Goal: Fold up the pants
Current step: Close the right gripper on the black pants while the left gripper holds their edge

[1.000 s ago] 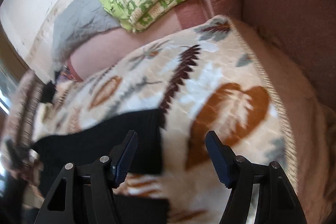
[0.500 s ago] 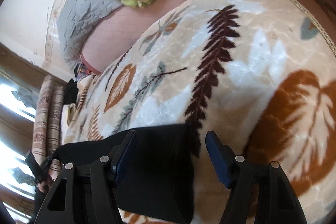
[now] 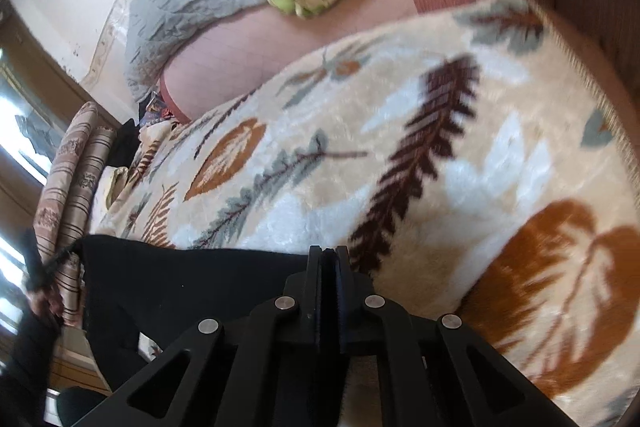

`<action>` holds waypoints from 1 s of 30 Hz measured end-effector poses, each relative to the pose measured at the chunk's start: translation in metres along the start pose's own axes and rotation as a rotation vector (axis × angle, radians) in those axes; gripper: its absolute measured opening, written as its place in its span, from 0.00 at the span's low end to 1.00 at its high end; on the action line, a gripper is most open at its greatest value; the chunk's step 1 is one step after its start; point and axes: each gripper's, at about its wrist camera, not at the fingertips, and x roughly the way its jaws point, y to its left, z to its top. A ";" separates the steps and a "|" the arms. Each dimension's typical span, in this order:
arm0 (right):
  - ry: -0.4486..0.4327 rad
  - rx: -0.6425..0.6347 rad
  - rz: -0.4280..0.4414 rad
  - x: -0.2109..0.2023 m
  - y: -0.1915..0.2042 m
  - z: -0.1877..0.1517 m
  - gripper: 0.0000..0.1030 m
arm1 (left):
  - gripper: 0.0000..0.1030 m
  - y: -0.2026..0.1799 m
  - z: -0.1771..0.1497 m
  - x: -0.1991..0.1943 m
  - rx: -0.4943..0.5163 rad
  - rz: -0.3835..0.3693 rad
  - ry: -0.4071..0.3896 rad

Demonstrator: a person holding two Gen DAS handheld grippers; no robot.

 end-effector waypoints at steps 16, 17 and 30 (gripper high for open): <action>-0.061 -0.316 -0.046 -0.079 0.071 -0.073 0.05 | 0.04 -0.022 -0.080 -0.067 0.162 -0.049 -0.094; -0.055 -0.337 -0.045 -0.087 0.077 -0.083 0.05 | 0.04 -0.024 -0.086 -0.072 0.170 -0.052 -0.099; 0.040 -0.426 -0.180 -0.120 0.081 -0.204 0.05 | 0.04 -0.022 -0.200 -0.087 0.241 -0.043 -0.044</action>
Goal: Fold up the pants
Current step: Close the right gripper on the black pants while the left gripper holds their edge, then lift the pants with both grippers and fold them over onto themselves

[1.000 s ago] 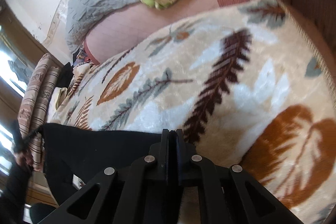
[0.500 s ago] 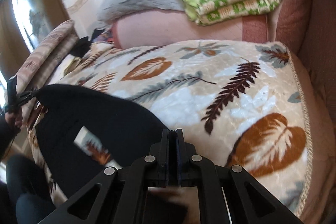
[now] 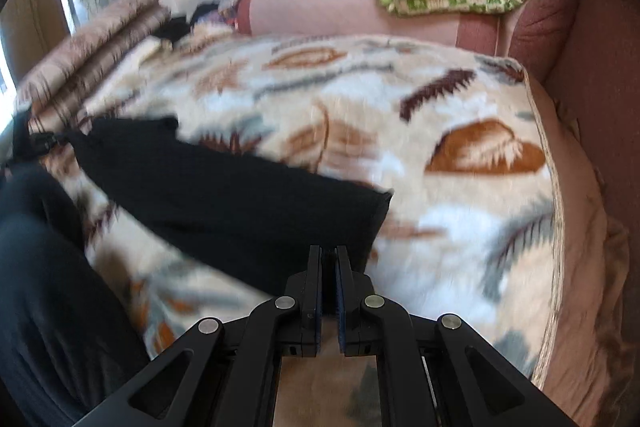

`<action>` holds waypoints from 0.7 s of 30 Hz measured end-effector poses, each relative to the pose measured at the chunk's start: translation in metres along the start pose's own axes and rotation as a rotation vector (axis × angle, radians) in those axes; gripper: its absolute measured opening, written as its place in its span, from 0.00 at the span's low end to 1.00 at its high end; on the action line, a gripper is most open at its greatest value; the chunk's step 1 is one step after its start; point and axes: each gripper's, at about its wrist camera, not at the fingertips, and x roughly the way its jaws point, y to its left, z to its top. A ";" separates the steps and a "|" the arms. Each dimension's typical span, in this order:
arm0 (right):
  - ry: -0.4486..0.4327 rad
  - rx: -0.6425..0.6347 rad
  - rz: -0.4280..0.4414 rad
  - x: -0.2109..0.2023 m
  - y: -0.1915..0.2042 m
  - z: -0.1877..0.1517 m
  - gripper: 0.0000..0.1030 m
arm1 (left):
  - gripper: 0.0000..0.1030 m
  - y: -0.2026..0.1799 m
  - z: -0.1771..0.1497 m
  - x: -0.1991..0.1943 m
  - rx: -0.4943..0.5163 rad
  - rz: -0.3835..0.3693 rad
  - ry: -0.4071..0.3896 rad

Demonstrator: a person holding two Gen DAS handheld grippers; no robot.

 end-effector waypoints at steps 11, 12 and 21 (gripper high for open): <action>-0.010 -0.004 -0.052 -0.003 0.011 -0.021 0.07 | 0.09 0.025 -0.030 -0.031 -0.311 0.106 -0.082; -0.007 -0.002 -0.059 -0.005 0.010 -0.023 0.10 | 0.09 0.026 -0.029 -0.038 -0.344 0.122 -0.104; -0.048 0.076 -0.156 -0.041 -0.006 -0.032 0.18 | 0.09 -0.021 0.008 -0.010 -0.411 -0.128 -0.108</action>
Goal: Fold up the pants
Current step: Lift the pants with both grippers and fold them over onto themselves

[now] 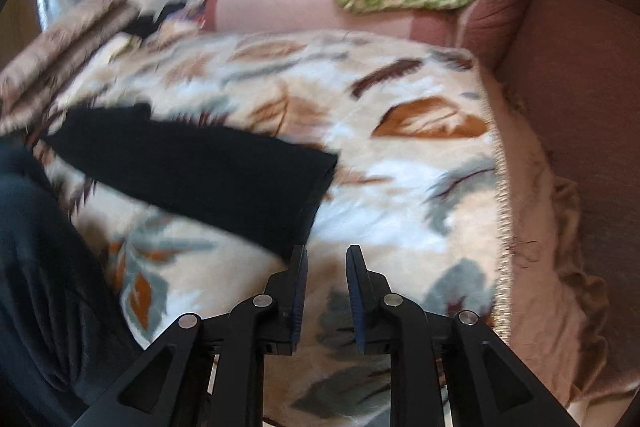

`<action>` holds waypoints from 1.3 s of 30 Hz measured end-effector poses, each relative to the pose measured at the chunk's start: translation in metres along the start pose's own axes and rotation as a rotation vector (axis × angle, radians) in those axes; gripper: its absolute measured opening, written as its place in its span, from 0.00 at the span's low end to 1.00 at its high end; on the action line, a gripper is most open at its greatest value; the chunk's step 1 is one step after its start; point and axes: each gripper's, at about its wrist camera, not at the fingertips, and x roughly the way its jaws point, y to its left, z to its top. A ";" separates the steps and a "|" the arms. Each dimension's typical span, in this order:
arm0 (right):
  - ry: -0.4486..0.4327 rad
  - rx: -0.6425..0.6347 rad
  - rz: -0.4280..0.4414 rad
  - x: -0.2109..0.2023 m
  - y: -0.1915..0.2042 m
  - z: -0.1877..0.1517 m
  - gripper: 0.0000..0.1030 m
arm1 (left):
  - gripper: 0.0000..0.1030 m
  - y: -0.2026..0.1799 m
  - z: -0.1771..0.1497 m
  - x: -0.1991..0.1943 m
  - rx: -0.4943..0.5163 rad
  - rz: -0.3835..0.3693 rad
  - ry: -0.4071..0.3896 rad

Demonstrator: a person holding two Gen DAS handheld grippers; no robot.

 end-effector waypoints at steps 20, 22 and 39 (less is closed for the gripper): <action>-0.081 0.388 -0.133 0.028 -0.001 0.021 0.23 | 0.03 0.045 0.046 0.112 0.007 0.173 0.083; -0.121 0.323 -0.074 0.022 0.012 0.028 0.24 | 0.02 0.050 0.049 0.114 -0.018 0.153 0.084; -0.065 0.311 0.054 0.090 0.001 0.069 0.27 | 0.02 0.053 0.040 0.100 -0.066 0.213 -0.046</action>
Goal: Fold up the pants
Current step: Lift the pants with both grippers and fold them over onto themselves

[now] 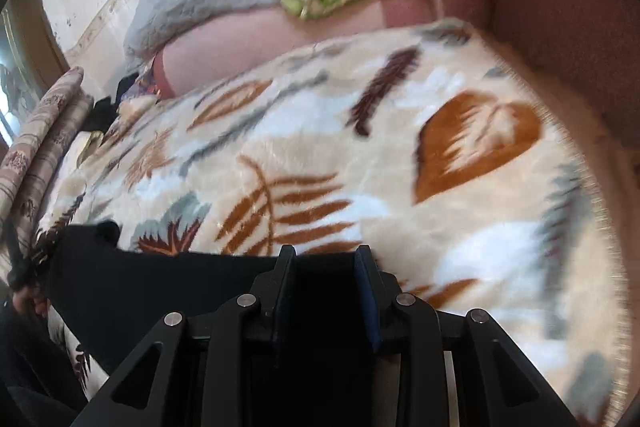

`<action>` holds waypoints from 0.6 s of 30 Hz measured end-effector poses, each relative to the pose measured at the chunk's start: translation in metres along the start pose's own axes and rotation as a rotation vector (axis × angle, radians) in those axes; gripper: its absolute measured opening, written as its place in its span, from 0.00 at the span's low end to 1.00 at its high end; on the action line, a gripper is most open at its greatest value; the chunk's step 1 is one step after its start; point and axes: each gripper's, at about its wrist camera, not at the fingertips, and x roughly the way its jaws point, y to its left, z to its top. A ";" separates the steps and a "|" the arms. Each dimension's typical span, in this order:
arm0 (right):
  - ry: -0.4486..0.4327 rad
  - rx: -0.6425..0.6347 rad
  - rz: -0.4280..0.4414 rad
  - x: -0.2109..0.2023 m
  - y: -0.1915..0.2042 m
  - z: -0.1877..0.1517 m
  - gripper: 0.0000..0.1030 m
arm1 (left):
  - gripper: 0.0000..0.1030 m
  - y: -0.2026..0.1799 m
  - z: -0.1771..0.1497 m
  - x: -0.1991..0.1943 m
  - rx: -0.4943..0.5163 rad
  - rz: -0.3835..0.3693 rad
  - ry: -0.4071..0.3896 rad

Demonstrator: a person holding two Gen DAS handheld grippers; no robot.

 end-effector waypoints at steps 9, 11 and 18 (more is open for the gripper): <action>0.135 -0.140 -0.023 0.015 0.039 -0.020 0.35 | 0.02 0.009 -0.003 -0.003 -0.049 0.002 -0.018; 0.067 -0.157 -0.046 0.032 0.046 -0.017 0.42 | 0.02 0.011 -0.002 -0.002 -0.054 -0.004 -0.014; 0.048 -0.088 -0.050 0.016 0.054 0.009 0.42 | 0.02 0.013 -0.004 -0.002 -0.067 -0.028 -0.010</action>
